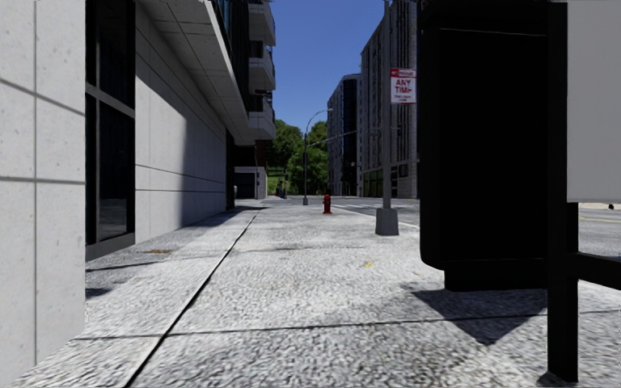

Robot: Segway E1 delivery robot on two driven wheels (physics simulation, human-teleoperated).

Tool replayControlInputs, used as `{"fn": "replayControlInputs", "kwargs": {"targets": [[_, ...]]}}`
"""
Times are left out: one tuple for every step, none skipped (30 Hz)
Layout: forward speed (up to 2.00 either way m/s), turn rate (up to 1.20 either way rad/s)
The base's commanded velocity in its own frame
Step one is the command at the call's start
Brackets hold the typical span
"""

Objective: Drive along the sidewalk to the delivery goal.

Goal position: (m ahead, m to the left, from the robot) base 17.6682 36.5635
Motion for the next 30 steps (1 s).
{"fn": "replayControlInputs", "kwargs": {"targets": [[1.64,1.2],[1.64,1.14],[1.64,0.69],[1.64,0.56],[1.64,0.46],[1.64,0.28],[1.64,0.28],[1.64,0.19],[1.64,0.16],[1.64,0.15],[1.64,0.14],[1.64,0.13],[1.64,0.13],[1.64,0.12],[1.64,0.11],[1.64,0.09],[1.64,0.08],[1.64,0.08],[1.64,0.08],[1.64,0.08],[1.64,0.08],[1.64,0.08],[1.64,0.08],[1.64,0.08],[1.64,0.08],[1.64,0.08],[1.64,0.08],[1.64,0.08],[1.64,0.08],[1.64,0.08]]}}
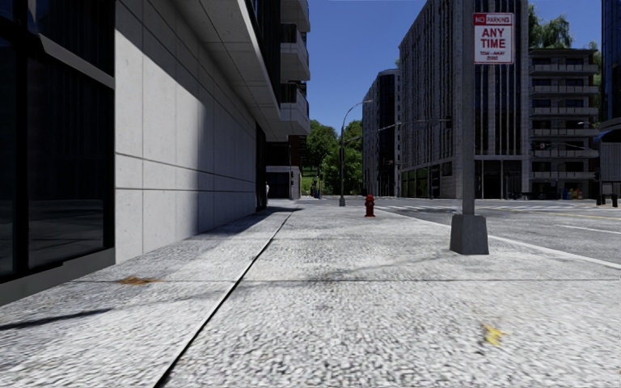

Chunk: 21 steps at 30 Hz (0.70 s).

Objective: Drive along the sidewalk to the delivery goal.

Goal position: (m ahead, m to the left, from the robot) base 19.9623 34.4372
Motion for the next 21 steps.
{"fn": "replayControlInputs", "kwargs": {"targets": [[1.64,0.2],[1.64,0.2],[1.64,0.64],[1.64,1.09],[1.64,1.2],[1.64,1.2],[1.64,1.2],[1.64,0.89],[1.64,0.39],[1.64,0.09],[1.64,0.07],[1.64,0.04],[1.64,0.04],[1.64,0.01],[1.64,0.0],[1.64,0.0],[1.64,0.0],[1.64,0.0],[1.64,0.0],[1.64,0.0],[1.64,0.0]]}}
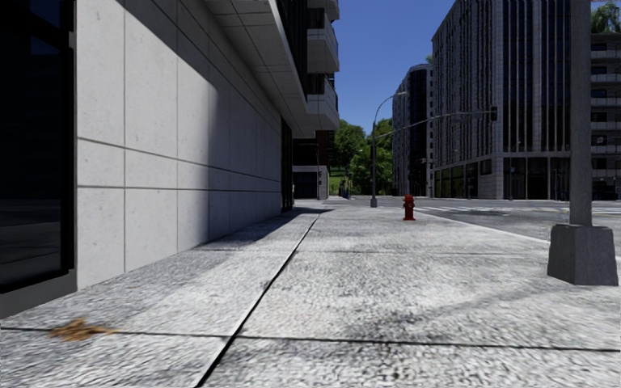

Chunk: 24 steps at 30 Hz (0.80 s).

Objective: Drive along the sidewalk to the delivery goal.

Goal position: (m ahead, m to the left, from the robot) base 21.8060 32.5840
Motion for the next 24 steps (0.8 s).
{"fn": "replayControlInputs", "kwargs": {"targets": [[1.64,0.0],[1.64,0.0],[1.64,0.0],[1.64,0.0],[1.64,0.0],[1.64,0.0],[1.64,0.0],[1.64,0.0],[1.63,0.0],[1.63,0.0],[1.63,0.0],[1.63,-0.35],[1.63,-0.74],[1.63,-1.2],[1.63,-1.2],[1.63,-1.2],[1.63,-1.2],[1.63,-1.2],[1.63,0.0],[1.63,0.0],[1.63,0.0],[1.63,0.0],[1.63,0.0],[1.63,0.0]]}}
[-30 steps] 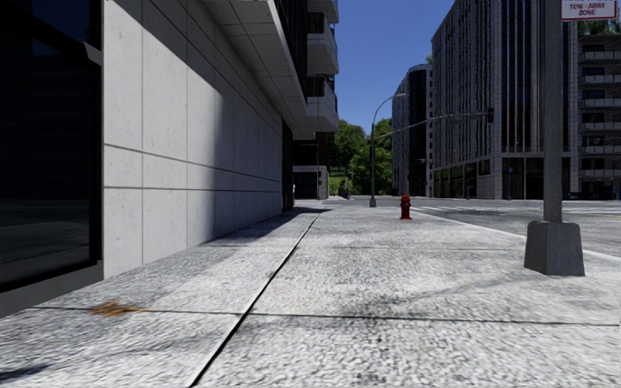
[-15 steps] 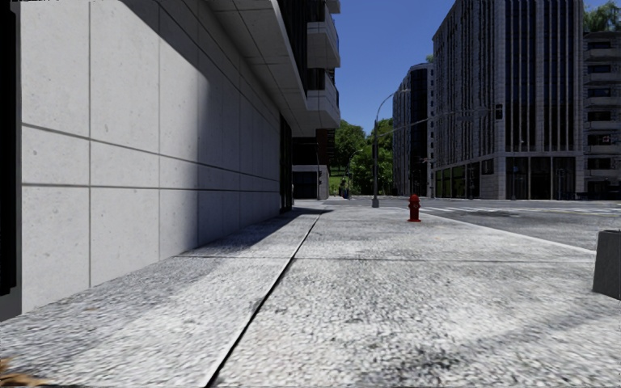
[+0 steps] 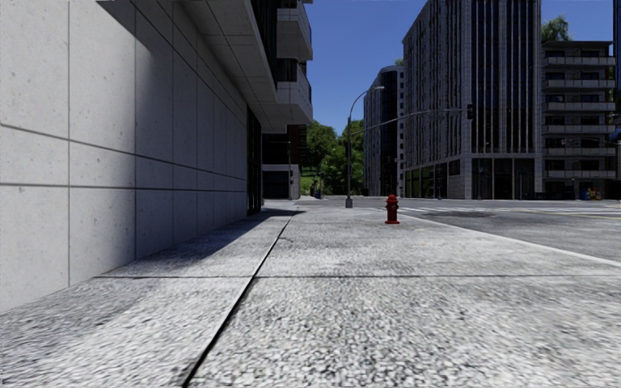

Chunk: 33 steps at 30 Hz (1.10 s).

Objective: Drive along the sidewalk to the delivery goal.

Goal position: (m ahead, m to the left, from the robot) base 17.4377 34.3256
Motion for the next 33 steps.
{"fn": "replayControlInputs", "kwargs": {"targets": [[1.66,0.0],[1.79,0.0],[1.84,0.0],[1.84,0.0],[1.85,0.0],[1.86,0.0],[2.0,0.0],[2.0,0.0],[2.0,0.0],[2.0,0.0],[2.0,0.0],[2.0,0.0],[2.0,0.0],[2.0,0.0],[2.0,0.0],[2.0,0.0],[2.0,0.0],[2.0,0.0],[2.0,0.0],[2.0,0.0],[2.0,0.0],[2.0,0.0],[2.0,0.0],[2.0,0.0],[2.0,0.0],[2.0,0.0],[2.0,0.0],[2.0,0.0],[2.0,0.0],[2.0,0.0],[2.0,0.0],[2.0,0.0],[2.0,0.0]]}}
